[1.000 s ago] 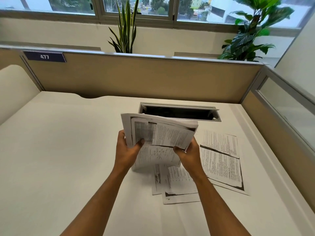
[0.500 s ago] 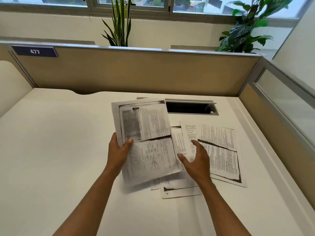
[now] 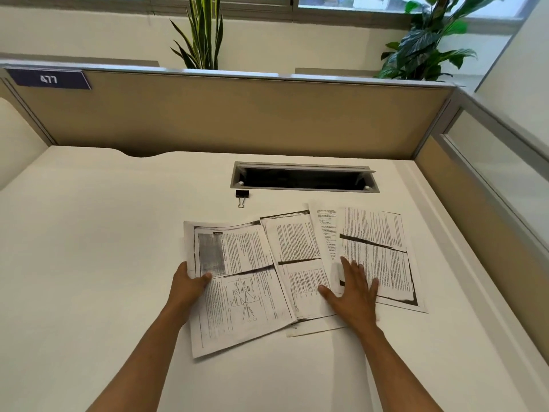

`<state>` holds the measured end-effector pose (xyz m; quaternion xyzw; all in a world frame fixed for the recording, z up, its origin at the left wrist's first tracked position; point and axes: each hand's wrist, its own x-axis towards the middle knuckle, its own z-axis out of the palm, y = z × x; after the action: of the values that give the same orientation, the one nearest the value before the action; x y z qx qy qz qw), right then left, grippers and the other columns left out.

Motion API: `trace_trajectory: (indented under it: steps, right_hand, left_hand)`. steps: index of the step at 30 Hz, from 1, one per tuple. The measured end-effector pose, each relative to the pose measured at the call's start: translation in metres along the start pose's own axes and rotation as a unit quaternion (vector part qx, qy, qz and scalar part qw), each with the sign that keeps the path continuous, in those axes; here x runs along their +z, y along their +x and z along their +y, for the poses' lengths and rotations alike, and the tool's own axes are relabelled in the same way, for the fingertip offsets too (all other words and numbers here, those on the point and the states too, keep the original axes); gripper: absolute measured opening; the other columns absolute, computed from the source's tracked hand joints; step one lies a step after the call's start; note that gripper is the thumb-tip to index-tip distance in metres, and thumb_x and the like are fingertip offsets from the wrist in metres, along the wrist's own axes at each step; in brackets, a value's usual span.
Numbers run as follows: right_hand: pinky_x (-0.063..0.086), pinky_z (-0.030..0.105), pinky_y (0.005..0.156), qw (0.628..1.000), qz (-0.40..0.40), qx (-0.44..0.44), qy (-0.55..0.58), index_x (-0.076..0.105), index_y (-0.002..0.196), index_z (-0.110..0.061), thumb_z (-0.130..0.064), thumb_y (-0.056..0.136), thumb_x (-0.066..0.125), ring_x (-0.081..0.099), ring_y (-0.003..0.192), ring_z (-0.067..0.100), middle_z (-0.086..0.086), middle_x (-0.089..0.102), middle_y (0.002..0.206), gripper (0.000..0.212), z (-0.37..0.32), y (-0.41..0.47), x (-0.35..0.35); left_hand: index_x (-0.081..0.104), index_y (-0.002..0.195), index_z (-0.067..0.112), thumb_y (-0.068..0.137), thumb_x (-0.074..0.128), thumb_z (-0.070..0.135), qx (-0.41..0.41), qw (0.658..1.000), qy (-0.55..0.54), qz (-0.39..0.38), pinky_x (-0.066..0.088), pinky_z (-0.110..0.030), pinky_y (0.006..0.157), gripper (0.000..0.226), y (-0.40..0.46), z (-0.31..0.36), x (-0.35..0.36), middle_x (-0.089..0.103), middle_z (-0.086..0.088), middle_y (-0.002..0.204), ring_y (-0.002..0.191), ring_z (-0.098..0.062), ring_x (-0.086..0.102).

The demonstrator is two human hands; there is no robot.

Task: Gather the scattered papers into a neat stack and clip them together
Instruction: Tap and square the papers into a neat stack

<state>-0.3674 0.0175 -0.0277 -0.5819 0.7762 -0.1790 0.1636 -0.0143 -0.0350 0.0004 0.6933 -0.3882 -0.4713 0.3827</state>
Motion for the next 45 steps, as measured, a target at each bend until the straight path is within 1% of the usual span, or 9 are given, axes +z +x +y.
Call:
trace_trajectory:
  steps: [7, 15, 19, 24, 27, 31, 36, 40, 45]
  right_hand:
    - [0.009, 0.058, 0.114, 0.998, 0.045, -0.012, -0.048, 0.028, 0.148, -0.016, -0.035, 0.094, 0.052, 0.030, 0.142, 0.027, 0.014, 0.040, 0.149, 0.063, -0.001, 0.003, 0.002]
    - [0.049, 0.054, 0.088, 0.995, 0.076, -0.030, -0.061, 0.053, 0.130, -0.001, 0.018, 0.066, 0.062, 0.066, 0.090, 0.042, 0.023, 0.068, 0.104, 0.067, 0.008, 0.008, -0.006]
    - [0.057, 0.045, 0.068, 0.993, 0.112, -0.035, -0.001, 0.061, 0.122, -0.006, 0.013, 0.074, 0.061, 0.067, 0.084, 0.040, 0.020, 0.070, 0.098, 0.052, -0.005, 0.005, -0.020]
    - [0.058, 0.038, 0.072, 0.950, 0.215, -0.226, -0.009, 0.071, 0.104, 0.000, 0.019, 0.059, 0.067, 0.072, 0.082, 0.030, 0.015, 0.074, 0.096, 0.050, -0.064, -0.015, -0.011]
    - [0.055, 0.034, 0.084, 0.931, 0.188, -0.314, -0.009, 0.070, 0.107, -0.002, 0.008, 0.065, 0.048, 0.070, 0.092, 0.027, 0.012, 0.073, 0.103, 0.048, -0.098, -0.033, 0.010]
    - [0.054, 0.036, 0.089, 0.920, 0.112, -0.376, -0.022, 0.070, 0.108, -0.007, -0.003, 0.068, 0.046, 0.068, 0.102, 0.025, 0.008, 0.073, 0.106, 0.047, -0.127, -0.058, 0.047]
    - [0.048, 0.048, 0.098, 0.894, -0.037, -0.444, -0.056, 0.058, 0.122, -0.014, -0.017, 0.077, 0.044, 0.059, 0.117, 0.025, 0.006, 0.066, 0.122, 0.048, -0.144, -0.073, 0.071]
    - [0.023, 0.057, 0.111, 0.900, -0.082, -0.425, -0.058, 0.046, 0.135, -0.020, -0.065, 0.085, 0.042, 0.046, 0.132, 0.023, 0.004, 0.055, 0.137, 0.067, -0.139, -0.070, 0.064]
    - [0.039, 0.049, 0.104, 0.971, 0.062, -0.231, 0.031, 0.059, 0.123, -0.012, -0.063, 0.087, 0.045, 0.054, 0.121, 0.028, 0.009, 0.063, 0.125, 0.064, -0.102, -0.026, 0.032]
  left_hand:
    - [0.051, 0.123, 0.009, 0.089, 0.067, 0.008, 0.007, 1.000, -0.008, -0.011, 0.048, -0.039, 0.092, 0.038, -0.008, 0.001, 0.005, 0.062, -0.010, 0.120, 0.107, -0.027, 0.060]
    - [0.051, 0.124, 0.010, 0.087, 0.069, 0.011, 0.006, 1.000, 0.000, -0.003, 0.047, -0.043, 0.099, 0.041, -0.011, 0.000, 0.004, 0.061, -0.008, 0.121, 0.110, -0.028, 0.059]
    - [0.052, 0.119, 0.013, 0.087, 0.070, 0.012, -0.009, 1.000, -0.012, -0.009, 0.048, -0.049, 0.099, 0.037, -0.010, -0.001, 0.002, 0.063, -0.009, 0.120, 0.109, -0.029, 0.062]
    - [0.053, 0.123, 0.011, 0.087, 0.069, 0.014, -0.039, 0.998, -0.053, -0.013, 0.052, -0.053, 0.095, 0.040, -0.008, -0.001, 0.001, 0.065, -0.013, 0.121, 0.104, -0.031, 0.065]
    - [0.055, 0.118, 0.013, 0.093, 0.059, 0.042, -0.038, 0.996, -0.073, -0.015, 0.052, -0.043, 0.090, 0.039, -0.011, 0.005, 0.002, 0.066, -0.007, 0.116, 0.101, -0.025, 0.065]
    - [0.063, 0.115, 0.018, 0.069, 0.041, 0.090, -0.060, 0.995, -0.076, -0.034, 0.053, -0.048, 0.091, 0.089, 0.002, -0.005, -0.004, 0.070, -0.007, 0.110, 0.098, -0.027, 0.069]
    - [0.054, 0.116, 0.021, 0.086, 0.065, 0.047, -0.010, 0.996, -0.075, -0.038, 0.052, -0.031, 0.077, 0.041, -0.015, 0.011, 0.003, 0.065, 0.003, 0.105, 0.094, -0.016, 0.065]
    - [0.055, 0.115, 0.014, 0.074, 0.083, 0.019, 0.006, 0.998, -0.050, -0.038, 0.056, -0.032, 0.075, 0.050, -0.012, 0.001, 0.000, 0.067, -0.002, 0.107, 0.098, -0.023, 0.067]
    - [0.060, 0.118, 0.018, 0.067, 0.085, 0.028, 0.026, 0.995, -0.038, -0.083, 0.058, -0.048, 0.084, 0.057, -0.007, -0.004, -0.006, 0.071, -0.006, 0.113, 0.098, -0.024, 0.071]
